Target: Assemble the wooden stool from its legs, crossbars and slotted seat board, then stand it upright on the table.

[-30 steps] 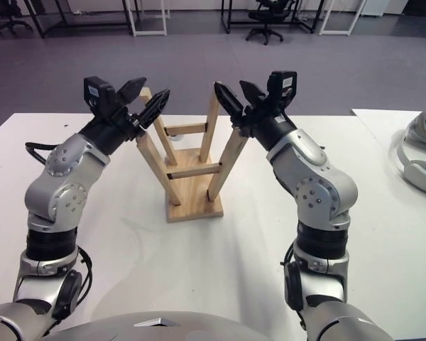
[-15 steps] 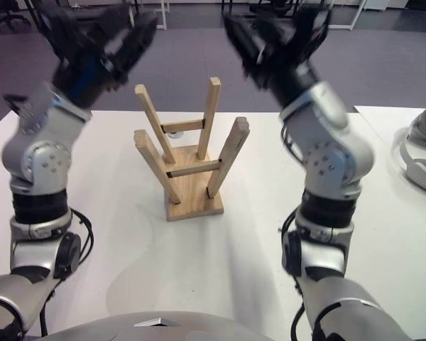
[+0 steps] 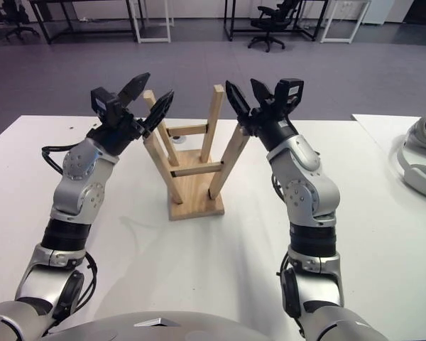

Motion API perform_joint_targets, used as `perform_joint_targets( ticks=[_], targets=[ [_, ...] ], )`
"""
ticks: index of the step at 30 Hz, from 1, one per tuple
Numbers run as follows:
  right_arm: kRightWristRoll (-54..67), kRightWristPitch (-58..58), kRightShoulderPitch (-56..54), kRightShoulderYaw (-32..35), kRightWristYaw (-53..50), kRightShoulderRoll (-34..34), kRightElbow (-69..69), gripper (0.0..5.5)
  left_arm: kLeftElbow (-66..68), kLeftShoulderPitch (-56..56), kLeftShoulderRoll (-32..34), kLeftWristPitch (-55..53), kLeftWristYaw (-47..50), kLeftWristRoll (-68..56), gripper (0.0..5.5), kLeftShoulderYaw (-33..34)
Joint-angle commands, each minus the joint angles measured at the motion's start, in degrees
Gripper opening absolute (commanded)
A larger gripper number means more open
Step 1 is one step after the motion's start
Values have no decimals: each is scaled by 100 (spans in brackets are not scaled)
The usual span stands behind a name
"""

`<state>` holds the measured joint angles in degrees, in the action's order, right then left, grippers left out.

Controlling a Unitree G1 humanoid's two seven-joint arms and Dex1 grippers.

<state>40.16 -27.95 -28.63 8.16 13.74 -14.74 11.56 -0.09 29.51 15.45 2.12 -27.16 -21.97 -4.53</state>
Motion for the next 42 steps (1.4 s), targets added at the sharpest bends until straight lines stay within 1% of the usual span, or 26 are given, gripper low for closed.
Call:
perform_joint_targets(
  ticks=[1, 3, 5, 6, 8, 10, 12, 16, 17, 19, 20, 21, 23, 24, 27, 29, 31, 32, 34, 36, 37, 39, 42],
  targets=[
    [591, -319, -460, 261, -22, -1, 515, 359, -467, 263, 189, -916, 160, -680, 334, 655],
    [1002, -308, -764, 849, -145, -197, 363, 359, -1058, 515, 553, -1385, 347, -1339, 334, 1374],
    [969, -198, -868, 1260, -128, -445, -222, 359, -1282, 519, 869, -1689, 369, -1622, 334, 1808],
    [888, -170, -798, 1326, 55, -554, -597, 359, -1240, 414, 1000, -1750, 338, -1630, 334, 1962],
    [236, -87, -254, 578, 1013, -893, -1150, 359, -1054, 46, 1201, -1781, 215, -1566, 334, 2196],
    [-164, -57, 272, -211, 1859, -801, -1705, 359, -683, -457, 1304, -1616, 31, -1316, 334, 2318],
    [-401, 38, 655, -818, 2433, -564, -1935, 359, -270, -924, 1358, -1429, -34, -973, 334, 2334],
    [-118, -417, 1387, -1696, 3228, -472, -437, 359, -142, -1626, 1573, -1486, -215, -522, 334, 2210],
    [-240, -460, 1524, -1966, 3273, -498, -162, 359, -112, -1788, 1642, -1500, -259, -397, 334, 2184],
    [-1034, -183, 1859, -2617, 3046, -577, 59, 359, -70, -2138, 1796, -1410, -379, -73, 334, 2066],
    [-1216, -122, 2152, -2794, 2933, -618, 310, 359, -68, -2345, 1890, -1339, -446, 108, 334, 1999],
    [-1205, -187, 2420, -2801, 2808, -607, 556, 359, -80, -2523, 1969, -1274, -514, 272, 334, 1942],
    [-989, -251, 2967, -2413, 2719, -734, 983, 359, -149, -2877, 2120, -1199, -693, 497, 334, 1860],
    [-879, -258, 3197, -2064, 2754, -912, 992, 359, -195, -3063, 2217, -1193, -807, 572, 334, 1846],
    [-758, -153, 3689, -1032, 3225, -1743, 683, 359, -100, -3554, 2712, -1065, -1195, 1052, 334, 1672],
    [-738, -36, 3555, -592, 3377, -1949, 253, 359, -136, -3774, 2908, -1076, -1402, 1254, 334, 1530],
    [-1062, 368, 2669, -294, 2948, -1716, -1064, 359, -273, -3889, 3031, -1257, -1623, 1430, 334, 1209],
    [-1372, 638, 2215, -302, 2701, -1604, -1776, 359, -298, -3885, 3056, -1341, -1698, 1518, 334, 1032],
    [-2306, 1405, 1345, -868, 2554, -1458, -3431, 359, -311, -3760, 2902, -1662, -1804, 1597, 334, 607],
    [-2852, 1971, 750, -1331, 2733, -1169, -4572, 359, -326, -3591, 2648, -2001, -1865, 1550, 334, 254],
    [-2965, 2146, 619, -1479, 2900, -1005, -4860, 359, -248, -3478, 2526, -2072, -1826, 1610, 334, 95],
    [-3041, 2446, 707, -1676, 3345, -847, -4985, 359, 158, -3066, 2218, -2092, -1543, 1782, 334, -95],
    [-2793, 2422, 1261, -1682, 3851, -887, -4184, 359, 1066, -2289, 1633, -1900, -1049, 1893, 334, -173]
  ],
)
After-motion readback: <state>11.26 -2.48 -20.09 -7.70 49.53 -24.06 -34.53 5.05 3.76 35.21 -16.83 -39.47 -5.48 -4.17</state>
